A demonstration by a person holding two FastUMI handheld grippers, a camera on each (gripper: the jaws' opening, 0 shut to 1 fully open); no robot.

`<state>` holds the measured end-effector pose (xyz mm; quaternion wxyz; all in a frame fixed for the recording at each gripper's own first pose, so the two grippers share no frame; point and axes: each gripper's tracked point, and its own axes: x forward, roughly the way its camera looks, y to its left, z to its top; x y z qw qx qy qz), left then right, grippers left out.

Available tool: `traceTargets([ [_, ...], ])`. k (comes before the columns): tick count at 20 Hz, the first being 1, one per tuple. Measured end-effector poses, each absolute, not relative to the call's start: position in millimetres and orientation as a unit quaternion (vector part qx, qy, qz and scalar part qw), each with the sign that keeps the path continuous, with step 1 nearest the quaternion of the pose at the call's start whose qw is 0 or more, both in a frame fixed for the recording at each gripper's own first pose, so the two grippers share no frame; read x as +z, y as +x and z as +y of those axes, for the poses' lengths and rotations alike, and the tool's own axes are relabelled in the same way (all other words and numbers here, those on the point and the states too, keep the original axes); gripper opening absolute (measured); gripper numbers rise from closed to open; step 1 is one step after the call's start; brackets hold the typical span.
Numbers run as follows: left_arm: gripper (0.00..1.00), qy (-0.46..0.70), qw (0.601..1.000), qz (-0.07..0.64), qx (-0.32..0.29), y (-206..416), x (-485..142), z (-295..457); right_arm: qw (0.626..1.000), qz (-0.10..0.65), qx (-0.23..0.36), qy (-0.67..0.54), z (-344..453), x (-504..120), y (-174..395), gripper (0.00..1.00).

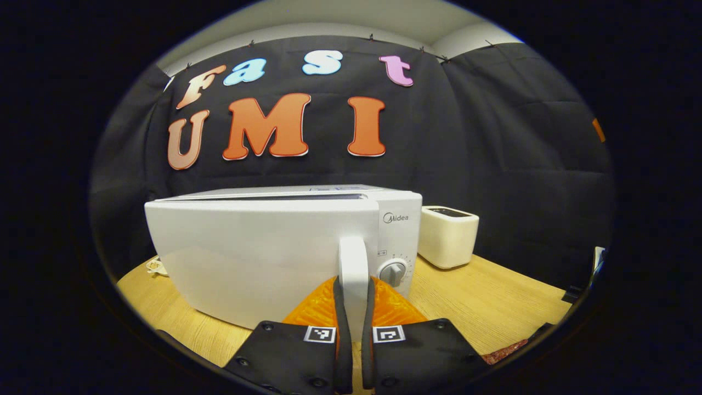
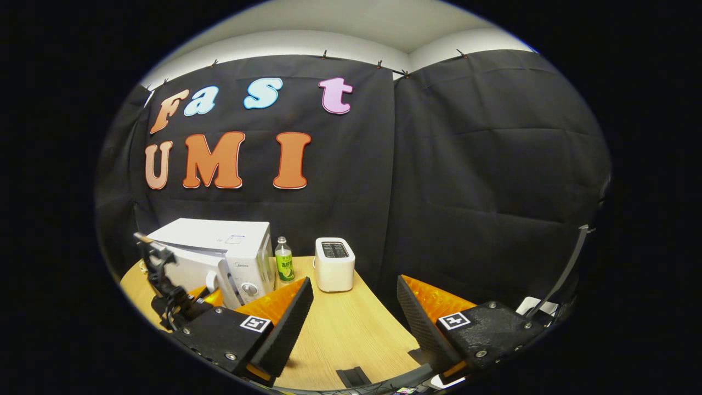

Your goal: Open the microwave oven with the left hand, put the food in, and close the microwave oven.

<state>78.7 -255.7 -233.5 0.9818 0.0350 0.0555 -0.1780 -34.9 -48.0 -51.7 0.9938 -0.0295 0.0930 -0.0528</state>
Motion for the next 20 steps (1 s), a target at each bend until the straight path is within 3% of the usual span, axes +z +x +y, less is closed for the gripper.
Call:
traceTargets([
  [2, 0.10, 0.022, 0.975, 0.067, -0.210, 56, -236, -246, 0.995, 0.093, -0.038, -0.022, -33, -52, -30, 0.95],
  [3, 0.10, 0.024, 0.971, 0.071, -0.225, 46, -235, -240, 0.995, 0.091, -0.030, -0.016, -23, -52, -28, 1.00],
  [4, 0.10, 0.028, 0.968, 0.072, -0.238, 35, -234, -234, 0.996, 0.091, -0.019, -0.009, -12, -53, -25, 0.95],
  [8, 0.10, 0.028, 0.960, 0.080, -0.267, 6, -234, -206, 0.995, 0.093, 0.030, 0.013, 37, -56, -19, 0.96],
  [9, 0.06, 0.031, 0.957, 0.083, -0.275, -3, -234, -200, 0.995, 0.091, 0.041, 0.011, 48, -55, -18, 1.00],
  [10, 0.10, 0.034, 0.956, 0.086, -0.278, -10, -233, -192, 0.995, 0.089, 0.049, 0.007, 55, -55, -17, 0.96],
  [15, 0.10, 0.033, 0.962, 0.097, -0.254, -40, -233, -147, 0.992, 0.092, 0.088, 0.008, 90, -55, -18, 0.95],
  [20, 0.10, 0.030, 0.975, 0.107, -0.192, -64, -232, -93, 0.988, 0.093, 0.124, 0.020, 123, -57, -20, 0.95],
])
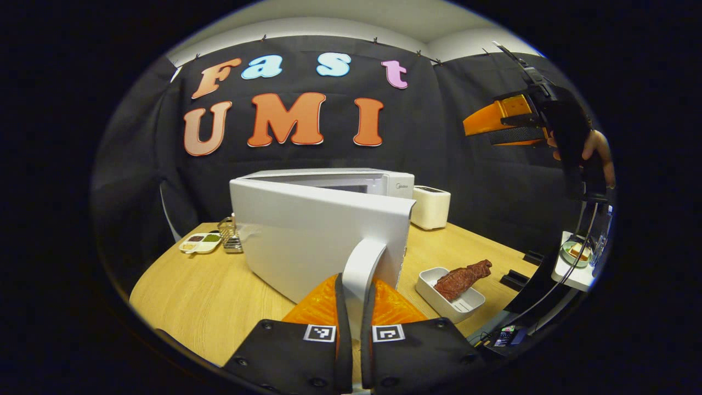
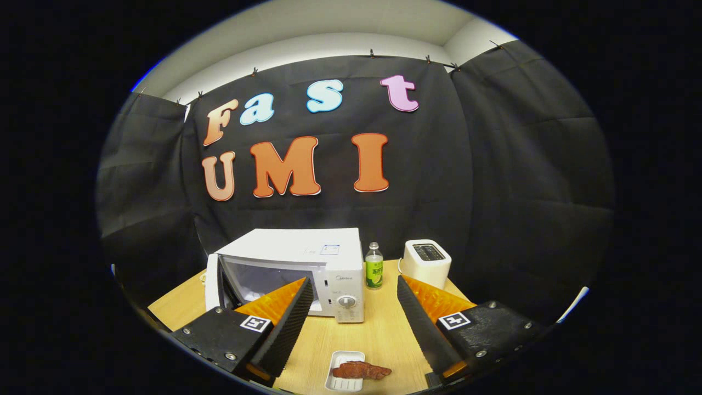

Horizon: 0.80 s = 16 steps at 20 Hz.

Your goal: Open the microwave oven with the left hand, put the food in, and close the microwave oven.

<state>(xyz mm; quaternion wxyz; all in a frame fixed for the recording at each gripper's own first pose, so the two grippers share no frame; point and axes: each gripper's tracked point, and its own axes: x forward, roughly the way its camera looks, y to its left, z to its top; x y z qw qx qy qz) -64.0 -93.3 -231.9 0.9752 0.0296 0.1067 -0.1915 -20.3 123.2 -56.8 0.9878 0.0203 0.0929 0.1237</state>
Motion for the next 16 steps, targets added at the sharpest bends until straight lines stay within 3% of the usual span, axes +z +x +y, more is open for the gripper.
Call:
traceTargets([
  [11, 0.21, 0.024, 0.994, 0.110, -0.016, -105, -219, 39, 0.977, 0.115, 0.177, 0.041, 166, -78, -27, 0.96],
  [12, 0.31, 0.025, 0.993, 0.111, -0.002, -109, -219, 51, 0.976, 0.117, 0.180, 0.042, 168, -80, -26, 0.95],
  [16, 1.00, 0.017, 0.993, 0.112, 0.031, -132, -206, 76, 0.972, 0.128, 0.187, 0.056, 172, -95, -26, 0.95],
])
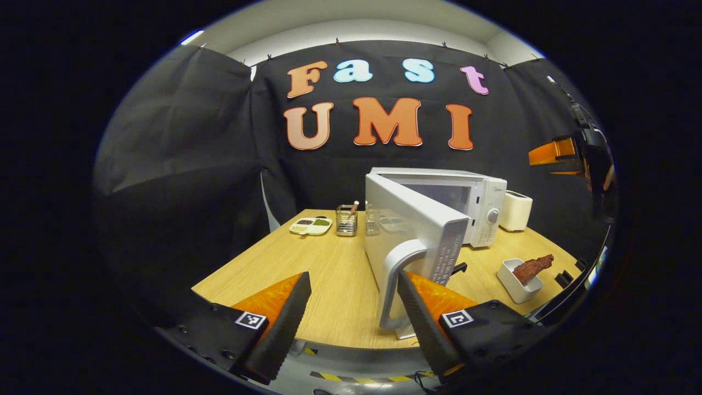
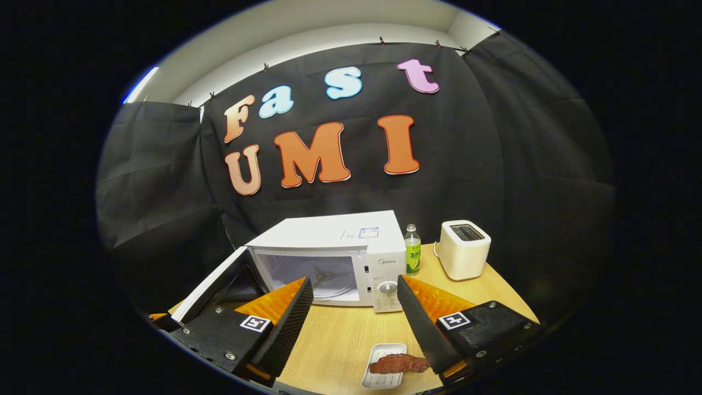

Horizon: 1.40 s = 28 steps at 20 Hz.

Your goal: Open the microwave oven with the left hand, put the food in, and close the microwave oven.

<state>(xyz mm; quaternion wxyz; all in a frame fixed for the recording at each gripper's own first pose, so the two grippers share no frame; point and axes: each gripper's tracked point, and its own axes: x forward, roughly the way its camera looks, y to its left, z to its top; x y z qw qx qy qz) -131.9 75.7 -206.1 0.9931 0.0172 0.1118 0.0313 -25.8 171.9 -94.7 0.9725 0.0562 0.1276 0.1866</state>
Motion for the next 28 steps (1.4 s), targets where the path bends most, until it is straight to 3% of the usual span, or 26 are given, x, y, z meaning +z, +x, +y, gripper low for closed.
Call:
traceTargets([
  [1, 0.96, 0.013, 0.993, 0.111, 0.039, -138, -202, 80, 0.972, 0.129, 0.187, 0.060, 172, -98, -25, 0.95],
  [2, 0.99, 0.009, 0.993, 0.110, 0.047, -141, -196, 84, 0.972, 0.130, 0.187, 0.065, 170, -101, -25, 0.95],
  [12, 0.96, 0.007, 0.991, 0.075, 0.111, -124, -137, 132, 0.971, 0.151, 0.155, 0.106, 135, -159, -17, 0.96],
  [16, 0.99, 0.022, 0.992, 0.070, 0.106, -111, -120, 138, 0.971, 0.173, 0.119, 0.114, 112, -199, -15, 0.96],
  [21, 0.96, 0.042, 0.993, 0.064, 0.085, -99, -104, 127, 0.966, 0.211, 0.080, 0.129, 86, -249, -19, 0.95],
  [28, 0.96, 0.036, 0.994, 0.061, 0.077, -92, -96, 120, 0.937, 0.279, 0.042, 0.208, 77, -309, -31, 0.95],
])
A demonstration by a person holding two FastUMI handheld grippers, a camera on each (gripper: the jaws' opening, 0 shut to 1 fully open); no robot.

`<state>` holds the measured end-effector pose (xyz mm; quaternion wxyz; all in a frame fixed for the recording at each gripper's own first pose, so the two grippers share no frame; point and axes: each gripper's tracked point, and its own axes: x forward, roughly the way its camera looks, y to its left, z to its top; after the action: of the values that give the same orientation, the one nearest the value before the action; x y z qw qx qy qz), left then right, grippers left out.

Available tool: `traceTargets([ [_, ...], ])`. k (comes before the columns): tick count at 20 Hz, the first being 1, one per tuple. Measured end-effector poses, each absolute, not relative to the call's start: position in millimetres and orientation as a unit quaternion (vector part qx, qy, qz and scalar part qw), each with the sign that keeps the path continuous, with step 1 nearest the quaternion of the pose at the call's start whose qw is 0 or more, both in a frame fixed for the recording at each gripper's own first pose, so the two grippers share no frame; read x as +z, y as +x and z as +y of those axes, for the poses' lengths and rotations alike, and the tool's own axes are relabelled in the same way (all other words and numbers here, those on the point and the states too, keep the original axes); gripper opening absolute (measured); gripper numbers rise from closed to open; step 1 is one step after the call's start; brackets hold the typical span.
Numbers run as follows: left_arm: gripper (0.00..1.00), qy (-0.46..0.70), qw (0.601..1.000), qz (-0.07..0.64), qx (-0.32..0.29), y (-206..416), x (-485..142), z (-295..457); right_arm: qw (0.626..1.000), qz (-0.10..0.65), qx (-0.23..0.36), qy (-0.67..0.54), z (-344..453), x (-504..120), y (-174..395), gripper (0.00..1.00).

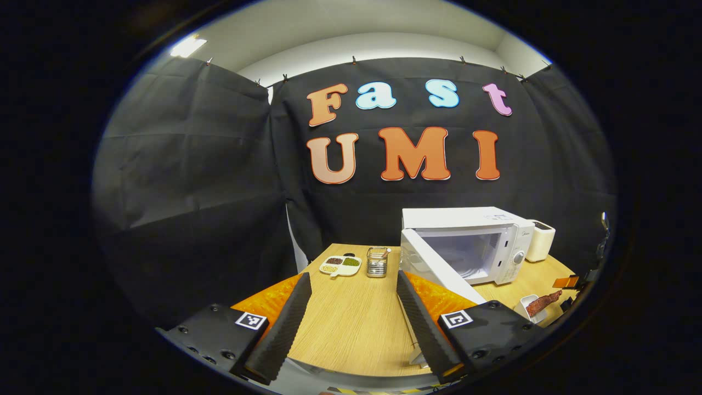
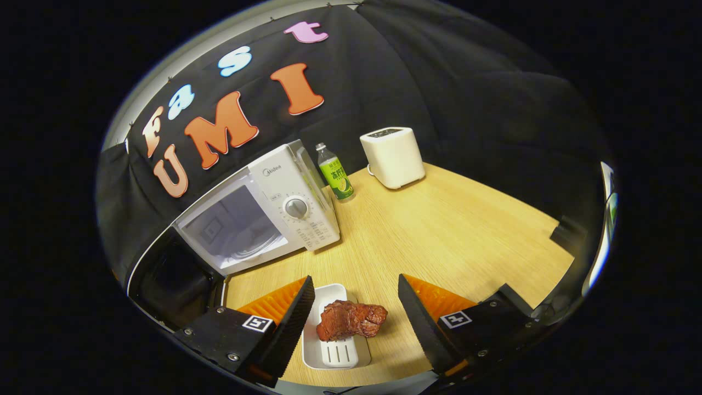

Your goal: Open the microwave oven with the left hand, put the food in, and close the microwave oven.

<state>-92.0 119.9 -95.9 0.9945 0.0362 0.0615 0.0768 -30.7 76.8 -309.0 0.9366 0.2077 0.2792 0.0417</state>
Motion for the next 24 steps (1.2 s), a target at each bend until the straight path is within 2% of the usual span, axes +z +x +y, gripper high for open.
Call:
traceTargets([
  [3, 0.96, 0.039, 0.994, 0.064, 0.078, -93, -96, 122, 0.914, 0.304, 0.038, 0.267, 82, -324, -39, 0.93],
  [5, 0.96, 0.039, 0.994, 0.064, 0.080, -93, -96, 124, 0.901, 0.312, 0.033, 0.299, 87, -328, -41, 0.77],
  [6, 0.96, 0.038, 0.994, 0.066, 0.081, -93, -98, 125, 0.899, 0.314, 0.030, 0.304, 87, -330, -42, 0.65],
  [7, 0.96, 0.037, 0.994, 0.068, 0.082, -92, -99, 125, 0.899, 0.316, 0.027, 0.301, 86, -332, -42, 0.59],
  [8, 0.96, 0.036, 0.994, 0.070, 0.082, -92, -101, 125, 0.899, 0.319, 0.031, 0.299, 86, -332, -43, 0.47],
  [11, 0.96, 0.034, 0.994, 0.069, 0.080, -90, -101, 124, 0.883, 0.327, 0.042, 0.335, 90, -314, -44, 0.33],
  [12, 0.96, 0.038, 0.994, 0.068, 0.080, -90, -101, 126, 0.878, 0.335, 0.044, 0.340, 95, -314, -44, 0.23],
  [14, 0.98, 0.037, 0.994, 0.070, 0.077, -88, -105, 125, 0.878, 0.341, 0.049, 0.332, 103, -306, -41, 0.15],
  [15, 1.00, 0.034, 0.994, 0.070, 0.077, -86, -105, 125, 0.883, 0.342, 0.051, 0.319, 105, -304, -41, 0.13],
  [17, 0.96, 0.027, 0.994, 0.067, 0.084, -86, -104, 131, 0.894, 0.333, 0.065, 0.292, 108, -287, -39, 0.11],
  [18, 0.99, 0.023, 0.994, 0.066, 0.086, -86, -103, 134, 0.899, 0.327, 0.071, 0.281, 109, -277, -36, 0.10],
  [19, 0.96, 0.020, 0.993, 0.067, 0.090, -85, -105, 135, 0.906, 0.320, 0.078, 0.267, 110, -269, -34, 0.09],
  [21, 0.96, 0.018, 0.993, 0.069, 0.095, -85, -107, 141, 0.918, 0.305, 0.090, 0.239, 112, -249, -28, 0.09],
  [22, 1.00, 0.018, 0.993, 0.069, 0.098, -85, -107, 144, 0.922, 0.294, 0.098, 0.232, 113, -236, -25, 0.09],
  [24, 0.96, 0.021, 0.992, 0.068, 0.104, -85, -105, 150, 0.927, 0.275, 0.115, 0.228, 123, -212, -16, 0.09],
])
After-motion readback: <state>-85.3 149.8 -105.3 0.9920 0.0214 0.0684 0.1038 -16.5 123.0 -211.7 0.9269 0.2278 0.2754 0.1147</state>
